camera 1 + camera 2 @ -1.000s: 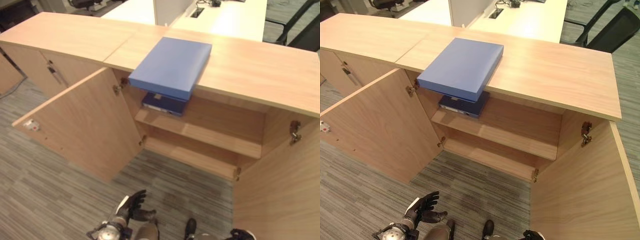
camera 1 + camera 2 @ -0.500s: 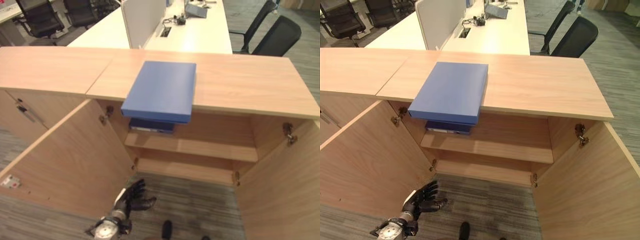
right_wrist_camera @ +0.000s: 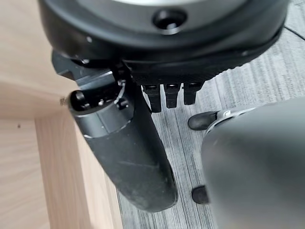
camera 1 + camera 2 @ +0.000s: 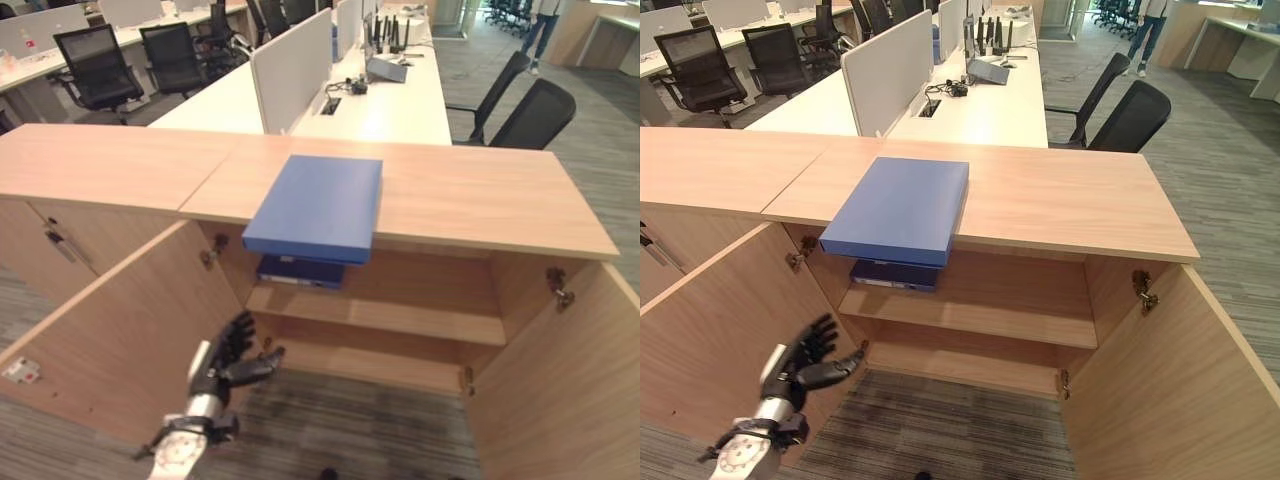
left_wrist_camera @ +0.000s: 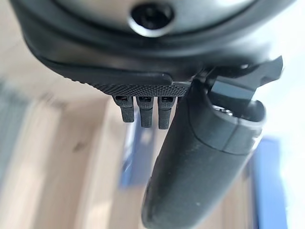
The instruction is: Put the empty folder in the office cabinet
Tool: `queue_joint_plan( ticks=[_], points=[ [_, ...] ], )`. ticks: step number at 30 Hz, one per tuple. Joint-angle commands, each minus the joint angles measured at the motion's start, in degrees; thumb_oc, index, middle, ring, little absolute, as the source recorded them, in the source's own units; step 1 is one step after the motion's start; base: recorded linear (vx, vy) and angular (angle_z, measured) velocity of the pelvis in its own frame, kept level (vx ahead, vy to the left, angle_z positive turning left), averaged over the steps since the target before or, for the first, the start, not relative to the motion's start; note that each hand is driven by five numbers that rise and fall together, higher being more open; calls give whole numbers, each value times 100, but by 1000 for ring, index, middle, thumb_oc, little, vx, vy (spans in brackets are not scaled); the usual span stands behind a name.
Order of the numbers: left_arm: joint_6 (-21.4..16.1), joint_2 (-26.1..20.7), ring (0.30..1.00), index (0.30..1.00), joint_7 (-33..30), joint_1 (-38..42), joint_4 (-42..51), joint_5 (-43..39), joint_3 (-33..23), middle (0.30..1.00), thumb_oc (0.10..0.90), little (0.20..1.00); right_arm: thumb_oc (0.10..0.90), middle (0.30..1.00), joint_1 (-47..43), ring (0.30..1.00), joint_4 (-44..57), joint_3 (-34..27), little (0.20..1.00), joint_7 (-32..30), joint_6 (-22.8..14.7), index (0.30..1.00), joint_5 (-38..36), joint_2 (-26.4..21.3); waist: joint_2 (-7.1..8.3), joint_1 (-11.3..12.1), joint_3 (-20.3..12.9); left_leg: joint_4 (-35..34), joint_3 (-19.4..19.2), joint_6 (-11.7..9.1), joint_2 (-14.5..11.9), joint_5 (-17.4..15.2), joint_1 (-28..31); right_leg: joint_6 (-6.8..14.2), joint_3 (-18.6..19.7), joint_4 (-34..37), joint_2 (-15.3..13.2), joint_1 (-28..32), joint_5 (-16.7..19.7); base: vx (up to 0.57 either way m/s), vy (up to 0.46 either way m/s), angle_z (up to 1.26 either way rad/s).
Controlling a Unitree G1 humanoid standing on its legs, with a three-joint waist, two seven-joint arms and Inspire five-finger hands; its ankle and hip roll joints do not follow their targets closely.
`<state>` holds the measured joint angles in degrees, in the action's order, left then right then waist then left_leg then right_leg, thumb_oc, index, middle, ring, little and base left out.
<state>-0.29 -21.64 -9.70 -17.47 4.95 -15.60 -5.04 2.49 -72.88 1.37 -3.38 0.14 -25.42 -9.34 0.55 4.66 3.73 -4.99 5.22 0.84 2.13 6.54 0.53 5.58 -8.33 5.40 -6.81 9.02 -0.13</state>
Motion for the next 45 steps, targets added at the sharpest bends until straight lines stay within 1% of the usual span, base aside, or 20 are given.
queue_joint_plan(
  ticks=[1,4,5,6,8,12,15,18,19,20,21,23,24,27,28,29,30,34,41,45],
  points=[
    [-883,-238,900,900,-1277,783,979,1693,-1015,900,800,900,800,900,-153,900,-283,249,900,26,-167,900,-192,131,-29,117,21,-1,135,-72,-46,-891,359,6,-178,-40,14,-3,-214,-3,-25,8],
    [-841,-545,900,900,-2162,1369,1440,3038,-1577,900,800,900,800,900,-126,900,-402,461,900,12,-167,900,-16,218,21,129,-50,-1,152,-113,-59,-911,372,6,-206,-40,25,8,-227,2,-38,12],
    [-850,-649,900,900,-2275,1509,1590,3294,-1692,900,800,900,800,900,-125,900,-430,483,900,14,-164,900,32,223,31,121,-73,-1,149,-125,-65,-920,386,14,-207,-40,33,16,-232,10,-37,5],
    [-839,-648,900,900,-2279,1513,1602,3317,-1696,900,800,900,800,900,-136,900,-432,484,900,14,-165,900,36,233,40,118,-65,-1,147,-126,-67,-922,387,13,-206,-40,34,16,-233,0,0,0],
    [-857,-958,900,900,-2305,1838,1781,3776,-1790,900,800,900,800,900,-127,900,-488,519,900,62,-185,900,80,229,44,99,-104,-1,139,-146,-85,-940,408,20,-214,-40,42,37,-239,4,-32,1],
    [-922,-1130,900,900,-2204,2053,1851,3884,-1670,900,800,900,800,900,-134,900,-567,516,900,70,-201,900,138,190,30,67,-125,-1,139,-160,-94,-940,427,14,-231,-40,57,47,-251,-4,-19,-3],
    [-1030,-1239,900,900,-2039,2123,1924,3902,-1499,900,800,900,800,900,-153,900,-617,529,900,80,-201,900,186,161,27,38,-137,-1,127,-169,-111,-943,441,13,-235,-40,70,49,-252,-4,-13,-2],
    [-1176,-1416,900,900,-1617,2152,2071,3833,-1199,900,800,900,800,900,-154,900,-681,513,900,139,-175,900,217,139,22,-4,-145,-1,122,-176,-123,-940,439,4,-234,-40,84,47,-248,0,0,0],
    [-1232,-1501,900,900,-1441,2135,2120,3798,-1070,900,800,900,800,900,-160,900,-701,522,900,148,-171,900,220,128,15,-22,-144,-1,118,-176,-127,-941,440,3,-234,-40,85,45,-245,0,0,0],
    [-1355,-1666,900,900,-1009,2127,2206,3609,-776,900,800,900,800,900,-172,900,-697,506,900,189,-163,900,199,116,15,-37,-154,-1,114,-174,-130,-948,442,2,-235,-40,93,41,-242,0,0,0],
    [-1355,-1668,900,900,-1008,2130,2205,3607,-773,900,800,900,800,900,-172,900,-697,504,900,189,-163,900,200,118,17,-34,-155,-1,113,-174,-130,-948,441,2,-235,-40,93,40,-242,0,0,0],
    [-1498,-1822,900,900,-539,2108,2333,3239,-305,900,800,900,800,900,-199,900,-670,496,900,219,-159,900,121,111,9,-86,-158,-1,88,-170,-143,-957,447,5,-220,-40,104,39,-241,0,0,0],
    [-1502,-1826,900,900,-531,2118,2325,3230,-295,900,800,900,800,900,-194,900,-669,490,900,220,-158,900,119,113,11,-78,-160,-1,88,-171,-144,-958,448,5,-220,-40,105,40,-242,-14,-13,-3],
    [-1510,-1935,900,900,-226,2163,2284,3141,206,900,800,900,800,900,-250,900,-631,532,900,245,-144,900,64,123,14,-113,-172,-1,63,-164,-153,-969,460,13,-221,-40,110,39,-235,-5,-4,-3],
    [-1513,-1938,900,900,-231,2176,2271,3146,220,900,800,900,800,900,-248,900,-630,528,900,245,-144,900,62,126,17,-109,-173,-1,64,-164,-153,-969,461,14,-221,-40,110,39,-235,-3,-3,-4],
    [-1517,-2103,900,900,-171,2271,2161,3427,390,900,800,900,800,900,-251,900,-617,562,900,256,-152,900,43,125,20,-117,-184,-1,52,-166,-154,-976,467,19,-213,-40,111,46,-232,0,0,0],
    [-1521,-2106,900,900,-177,2281,2152,3430,400,900,800,900,800,900,-251,900,-617,558,900,256,-152,900,43,127,22,-112,-183,-1,51,-166,-153,-976,467,19,-212,-40,110,46,-233,0,0,0],
    [-1512,-2487,900,900,-156,2622,1918,3974,665,900,800,900,800,900,-259,900,-614,613,900,265,-152,900,18,109,25,-153,-220,-1,33,-172,-165,-988,492,25,-192,-40,116,47,-229,0,1,-3],
    [-1481,-2631,900,900,-228,3095,1619,4286,1027,900,800,900,800,900,-228,900,-665,661,900,275,-141,900,57,86,41,-207,-258,-1,-10,-175,-174,-1011,517,38,-164,-40,112,42,-222,0,0,0],
    [-1444,-2794,900,900,-321,3436,1350,4710,1323,900,800,900,800,900,-192,900,-672,706,900,260,-157,900,82,64,32,-283,-299,-1,-66,-169,-177,-1035,538,53,-130,-40,108,41,-210,0,0,0]
  ],
)
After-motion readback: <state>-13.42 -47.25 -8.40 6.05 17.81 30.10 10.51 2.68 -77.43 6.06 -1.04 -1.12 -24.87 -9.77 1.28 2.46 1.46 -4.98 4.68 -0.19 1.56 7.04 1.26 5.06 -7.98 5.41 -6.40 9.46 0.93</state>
